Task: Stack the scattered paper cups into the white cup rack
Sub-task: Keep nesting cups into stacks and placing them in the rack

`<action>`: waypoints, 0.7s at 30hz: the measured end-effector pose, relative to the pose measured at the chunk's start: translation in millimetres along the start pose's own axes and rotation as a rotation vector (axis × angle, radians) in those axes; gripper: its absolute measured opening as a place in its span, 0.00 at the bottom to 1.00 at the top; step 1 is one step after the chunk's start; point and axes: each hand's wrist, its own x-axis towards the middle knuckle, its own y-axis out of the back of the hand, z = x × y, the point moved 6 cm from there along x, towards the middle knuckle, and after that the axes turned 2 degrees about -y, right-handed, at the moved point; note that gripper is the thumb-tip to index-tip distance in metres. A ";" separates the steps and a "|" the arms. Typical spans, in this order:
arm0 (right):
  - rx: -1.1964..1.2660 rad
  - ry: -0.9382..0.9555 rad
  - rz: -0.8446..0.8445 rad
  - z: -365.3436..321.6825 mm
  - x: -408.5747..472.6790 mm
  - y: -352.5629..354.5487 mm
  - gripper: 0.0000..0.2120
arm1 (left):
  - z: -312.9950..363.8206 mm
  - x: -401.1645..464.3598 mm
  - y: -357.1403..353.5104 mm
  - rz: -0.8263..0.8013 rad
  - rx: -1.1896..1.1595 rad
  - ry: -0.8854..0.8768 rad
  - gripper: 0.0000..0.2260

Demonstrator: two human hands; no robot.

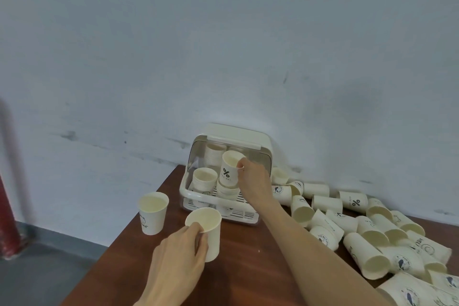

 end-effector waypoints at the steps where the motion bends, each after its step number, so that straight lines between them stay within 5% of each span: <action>1: -0.019 -0.005 -0.026 0.4 0.7 -5.9 0.13 | -1.4 0.8 0.3 0.002 0.004 0.000 0.07; 21: -0.136 0.053 -0.271 12.1 -22.9 -65.4 0.10 | -7.5 19.3 -2.1 0.007 0.018 -0.003 0.08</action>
